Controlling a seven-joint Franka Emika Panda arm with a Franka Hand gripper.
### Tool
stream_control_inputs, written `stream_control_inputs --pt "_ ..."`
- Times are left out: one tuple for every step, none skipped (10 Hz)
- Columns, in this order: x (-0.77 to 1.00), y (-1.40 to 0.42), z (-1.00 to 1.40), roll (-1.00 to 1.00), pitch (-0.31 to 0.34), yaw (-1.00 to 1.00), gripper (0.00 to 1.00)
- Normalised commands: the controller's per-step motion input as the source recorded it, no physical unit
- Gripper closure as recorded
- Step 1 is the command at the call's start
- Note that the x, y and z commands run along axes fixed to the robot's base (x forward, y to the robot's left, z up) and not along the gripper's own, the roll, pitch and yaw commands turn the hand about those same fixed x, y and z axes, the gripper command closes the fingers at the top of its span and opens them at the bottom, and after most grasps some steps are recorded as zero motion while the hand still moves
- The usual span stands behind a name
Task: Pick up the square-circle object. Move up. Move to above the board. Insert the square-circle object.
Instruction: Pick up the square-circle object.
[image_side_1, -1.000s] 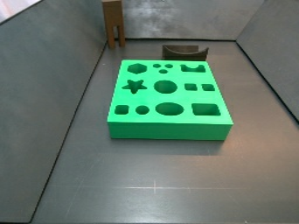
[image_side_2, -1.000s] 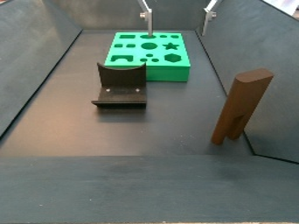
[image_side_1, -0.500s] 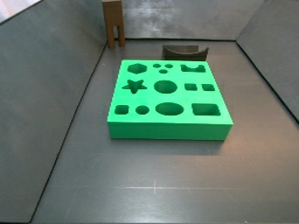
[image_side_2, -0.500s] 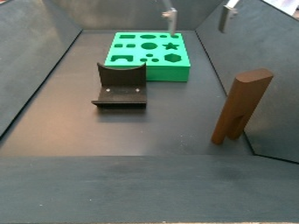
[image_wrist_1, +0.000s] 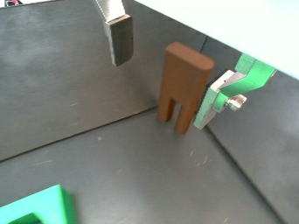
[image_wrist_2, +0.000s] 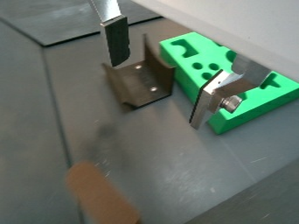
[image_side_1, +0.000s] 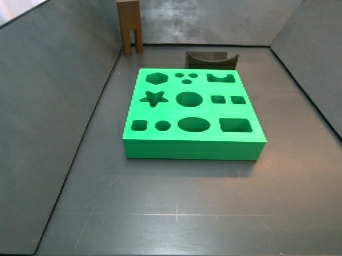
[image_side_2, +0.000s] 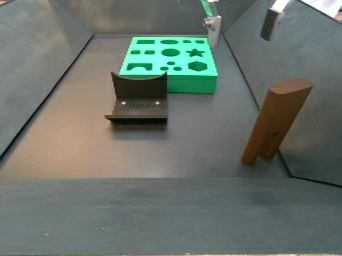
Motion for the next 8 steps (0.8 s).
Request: stream_control_inputs --pt "-0.39 0.41 -0.05 0.00 -0.036 0.00 0.00" --pt "-0.58 0.16 0.00 0.00 -0.120 -0.03 0.00" --pt "-0.64 0.06 0.00 -0.05 -0.161 -0.12 0.00" --pt "-0.67 0.10 0.00 -0.05 -0.103 -0.28 0.00" --pt "-0.55 0.38 0.00 -0.06 -0.070 -0.12 0.00" --pt "-0.37 0.53 -0.03 0.00 -0.014 0.00 0.00" --pt "-0.29 0.57 -0.08 0.02 0.000 0.00 0.00" --pt "-0.18 0.50 -0.07 0.05 0.000 0.05 0.00"
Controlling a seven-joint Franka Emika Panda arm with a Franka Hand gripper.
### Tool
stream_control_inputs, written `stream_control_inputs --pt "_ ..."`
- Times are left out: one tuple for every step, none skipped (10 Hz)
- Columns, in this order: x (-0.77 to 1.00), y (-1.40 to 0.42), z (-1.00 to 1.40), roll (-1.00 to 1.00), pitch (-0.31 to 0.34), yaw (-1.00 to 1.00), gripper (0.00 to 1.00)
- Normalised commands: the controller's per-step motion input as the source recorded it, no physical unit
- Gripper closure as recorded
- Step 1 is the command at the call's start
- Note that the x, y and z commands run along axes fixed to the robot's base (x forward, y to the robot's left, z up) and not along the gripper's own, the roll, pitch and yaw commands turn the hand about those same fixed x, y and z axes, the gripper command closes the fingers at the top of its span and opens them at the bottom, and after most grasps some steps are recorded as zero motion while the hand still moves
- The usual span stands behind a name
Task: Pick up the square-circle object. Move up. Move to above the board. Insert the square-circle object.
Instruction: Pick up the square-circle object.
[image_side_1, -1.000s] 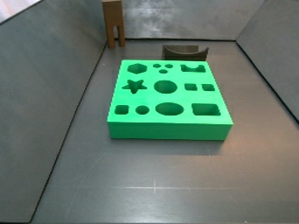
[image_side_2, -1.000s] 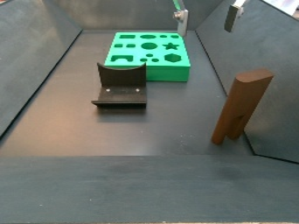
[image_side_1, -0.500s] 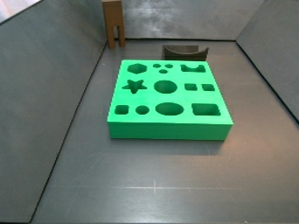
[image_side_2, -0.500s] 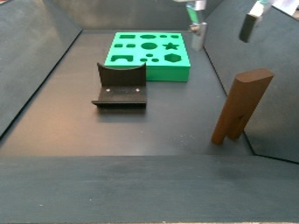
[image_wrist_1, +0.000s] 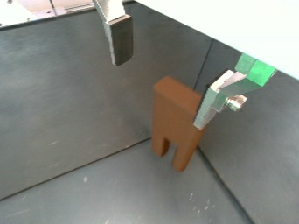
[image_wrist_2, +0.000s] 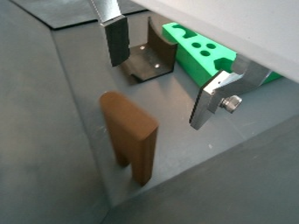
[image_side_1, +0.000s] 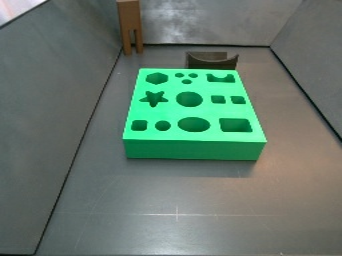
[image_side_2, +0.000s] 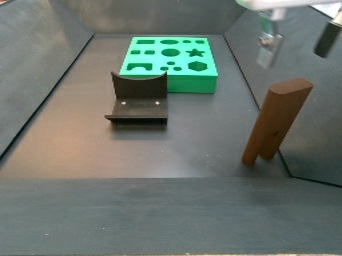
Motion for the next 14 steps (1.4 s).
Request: stream_control_inputs --pt "-0.23 0.38 -0.07 0.09 0.000 0.08 0.00" --pt "-0.16 0.37 -0.13 0.15 0.000 0.21 0.00" --pt "-0.01 0.37 -0.08 0.11 0.000 0.35 0.00" --pt "0.00 0.29 -0.06 0.09 0.000 0.34 0.00" --pt "0.00 0.17 -0.07 0.03 -0.040 0.27 0.00" --pt "0.05 0.03 -0.05 0.07 -0.016 0.39 0.00" --pt "0.20 0.00 -0.02 0.12 0.001 0.43 0.00" --pt "0.20 0.00 -0.04 0.14 0.024 0.37 0.00" --pt "0.11 0.00 -0.11 0.15 0.009 0.21 0.00" --pt "0.21 0.00 -0.14 0.14 0.034 0.00 0.00" --pt "0.29 0.00 -0.16 0.12 0.059 0.00 0.00" --pt "0.29 0.00 -0.13 0.07 0.039 -0.16 0.00" --pt "0.19 0.00 -0.10 0.06 0.023 -0.18 0.00" --pt "0.03 0.00 -0.11 0.07 0.000 -0.13 0.00"
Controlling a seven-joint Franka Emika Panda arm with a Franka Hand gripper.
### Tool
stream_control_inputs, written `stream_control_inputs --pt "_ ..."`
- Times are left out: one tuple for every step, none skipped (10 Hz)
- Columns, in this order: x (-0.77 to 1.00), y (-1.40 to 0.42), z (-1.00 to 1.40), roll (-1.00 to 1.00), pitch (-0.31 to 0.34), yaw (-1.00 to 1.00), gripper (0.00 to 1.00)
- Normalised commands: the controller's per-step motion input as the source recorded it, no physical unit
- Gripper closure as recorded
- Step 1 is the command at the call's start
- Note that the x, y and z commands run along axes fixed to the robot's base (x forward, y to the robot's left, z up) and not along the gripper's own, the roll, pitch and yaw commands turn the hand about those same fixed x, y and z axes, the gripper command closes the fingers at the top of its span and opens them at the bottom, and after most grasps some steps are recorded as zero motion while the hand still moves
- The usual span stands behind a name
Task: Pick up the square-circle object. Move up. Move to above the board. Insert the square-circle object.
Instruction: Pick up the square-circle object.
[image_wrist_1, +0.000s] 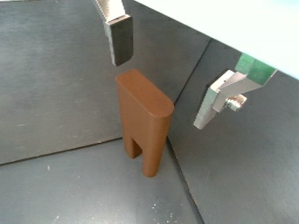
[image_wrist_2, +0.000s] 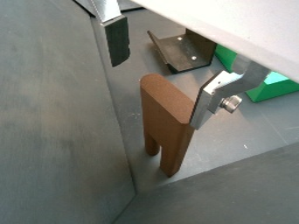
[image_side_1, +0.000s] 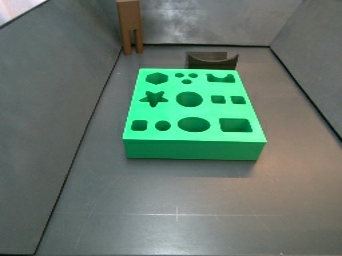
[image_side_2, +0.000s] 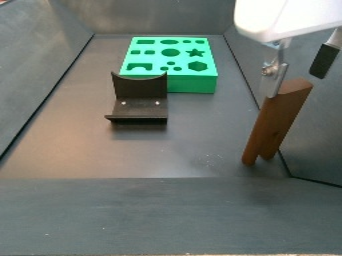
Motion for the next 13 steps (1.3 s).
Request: stream_control_inputs --pt "0.00 -0.05 -0.09 0.06 0.000 -0.15 0.00" --pt "-0.03 -0.08 -0.09 0.05 0.000 -0.19 0.00" --pt "0.00 -0.13 -0.09 0.02 -0.031 -0.19 0.00" --pt "0.00 -0.12 -0.11 0.00 -0.099 -0.20 0.00" --pt "0.01 -0.04 -0.09 0.00 -0.083 -0.19 0.00" --pt "0.00 0.00 -0.09 0.00 -0.097 -0.26 0.00" --pt "-0.05 0.00 -0.17 -0.05 -0.196 -0.27 0.00" --pt "-0.12 0.00 -0.13 -0.03 -0.190 -0.23 0.00" --pt "-0.06 0.00 -0.16 -0.03 -0.210 -0.18 0.00" --pt "-0.04 0.00 -0.20 -0.07 -0.266 -0.14 0.00" --pt "-0.05 0.00 -0.19 -0.09 -0.263 -0.08 0.00" --pt "0.00 0.00 -0.23 -0.02 -0.181 0.00 0.00" --pt "0.10 0.02 -0.28 0.00 -0.100 0.00 0.00"
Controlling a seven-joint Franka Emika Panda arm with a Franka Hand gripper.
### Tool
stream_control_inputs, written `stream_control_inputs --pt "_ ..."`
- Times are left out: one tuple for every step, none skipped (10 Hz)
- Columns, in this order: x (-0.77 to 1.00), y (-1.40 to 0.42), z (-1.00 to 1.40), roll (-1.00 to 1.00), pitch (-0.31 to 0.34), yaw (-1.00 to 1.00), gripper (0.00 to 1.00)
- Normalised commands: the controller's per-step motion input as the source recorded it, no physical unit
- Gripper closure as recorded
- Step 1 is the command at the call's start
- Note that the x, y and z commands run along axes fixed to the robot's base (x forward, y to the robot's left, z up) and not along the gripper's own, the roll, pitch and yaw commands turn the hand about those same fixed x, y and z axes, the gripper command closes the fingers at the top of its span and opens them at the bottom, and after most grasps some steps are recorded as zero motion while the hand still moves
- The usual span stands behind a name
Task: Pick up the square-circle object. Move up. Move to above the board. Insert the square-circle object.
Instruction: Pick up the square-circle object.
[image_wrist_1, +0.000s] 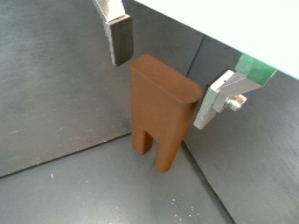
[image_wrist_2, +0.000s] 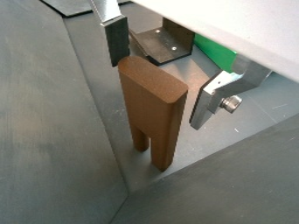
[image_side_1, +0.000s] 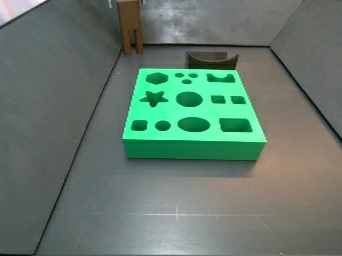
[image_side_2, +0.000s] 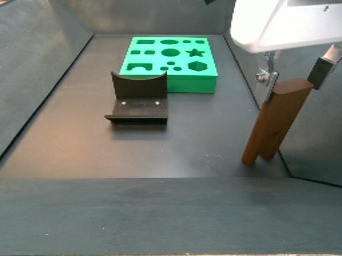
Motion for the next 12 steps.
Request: stream_control_inputs --pt "0.23 0.10 -0.23 -0.01 -0.004 0.00 0.00" --pt "0.37 0.19 -0.19 -0.03 0.007 0.02 0.00" --pt "0.33 0.20 -0.21 -0.07 0.006 0.00 0.00" --pt "0.21 0.14 -0.23 -0.11 0.000 0.00 0.00" --pt "0.12 0.11 -0.19 -0.21 -0.034 -0.10 0.00" --pt "0.01 0.08 -0.13 -0.27 -0.109 -0.14 0.00" --pt "0.00 0.08 -0.13 -0.30 -0.163 -0.13 0.00" --pt "0.00 0.06 -0.12 -0.30 -0.163 -0.11 0.00" --pt "0.00 0.01 -0.08 -0.31 -0.170 -0.15 0.00" --pt "0.00 0.00 -0.10 -0.22 -0.154 -0.09 0.00" --pt "0.00 0.00 -0.11 -0.17 -0.106 -0.10 0.00" --pt "0.00 0.00 -0.11 -0.13 -0.091 -0.07 0.00"
